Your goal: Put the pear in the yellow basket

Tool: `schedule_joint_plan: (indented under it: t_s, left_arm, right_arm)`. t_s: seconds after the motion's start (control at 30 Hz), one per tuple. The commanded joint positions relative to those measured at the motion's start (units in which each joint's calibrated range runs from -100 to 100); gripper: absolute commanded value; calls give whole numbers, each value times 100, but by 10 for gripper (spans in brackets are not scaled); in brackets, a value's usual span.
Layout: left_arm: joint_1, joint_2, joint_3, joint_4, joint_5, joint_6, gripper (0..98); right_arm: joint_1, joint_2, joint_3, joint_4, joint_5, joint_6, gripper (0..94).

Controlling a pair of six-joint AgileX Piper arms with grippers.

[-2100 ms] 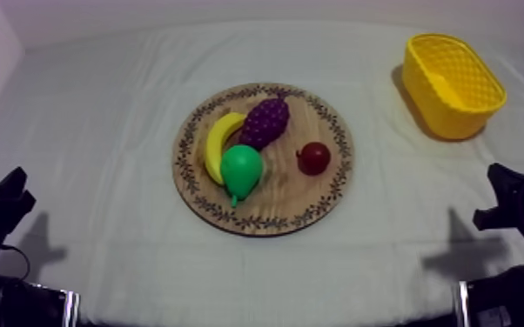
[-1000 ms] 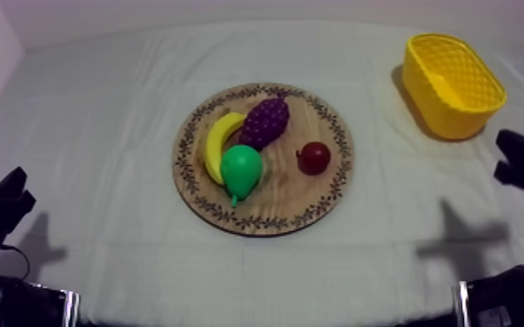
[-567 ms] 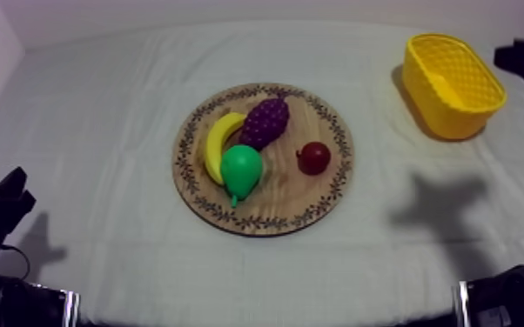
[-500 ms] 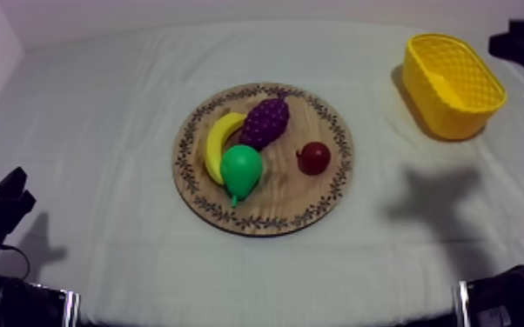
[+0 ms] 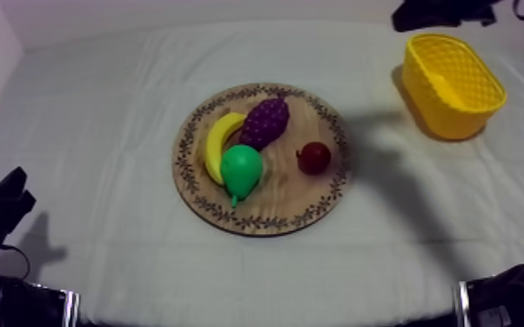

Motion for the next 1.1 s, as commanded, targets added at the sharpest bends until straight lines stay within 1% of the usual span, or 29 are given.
schedule_joint_plan:
  t_s: [0.0, 0.17, 0.3, 0.4, 0.47, 0.6, 0.83, 0.93, 1.07]
  left_arm:
    - [0, -2, -5, -1, 1, 0, 1]
    - [0, -2, -5, -1, 1, 0, 1]
    - [0, -2, -5, -1, 1, 0, 1]
    - [0, -2, -5, -1, 1, 0, 1]
    - [0, -2, -5, -1, 1, 0, 1]
    - [0, -2, -5, -1, 1, 0, 1]
    - [0, -2, -5, -1, 1, 0, 1]
    - [0, -2, -5, -1, 1, 0, 1]
    - [0, -2, -5, -1, 1, 0, 1]
  right_arm:
    - [-203, 696, -177, 11, 35, -113, 3]
    - [-585, 1482, -388, 55, -1, -300, 3]
    - [-815, 1961, -431, 30, -155, -352, 5]
    - [-940, 2234, -451, -5, -252, -358, 41]
    - [-1016, 2389, -497, -6, -287, -378, 126]
    - [-1101, 2656, -560, -7, -362, -417, 357]
    - [-1131, 3140, -765, -121, -432, -526, 680]
    - [-1154, 3355, -906, -163, -444, -584, 748]
    - [-1187, 3647, -1035, -257, -538, -656, 760]
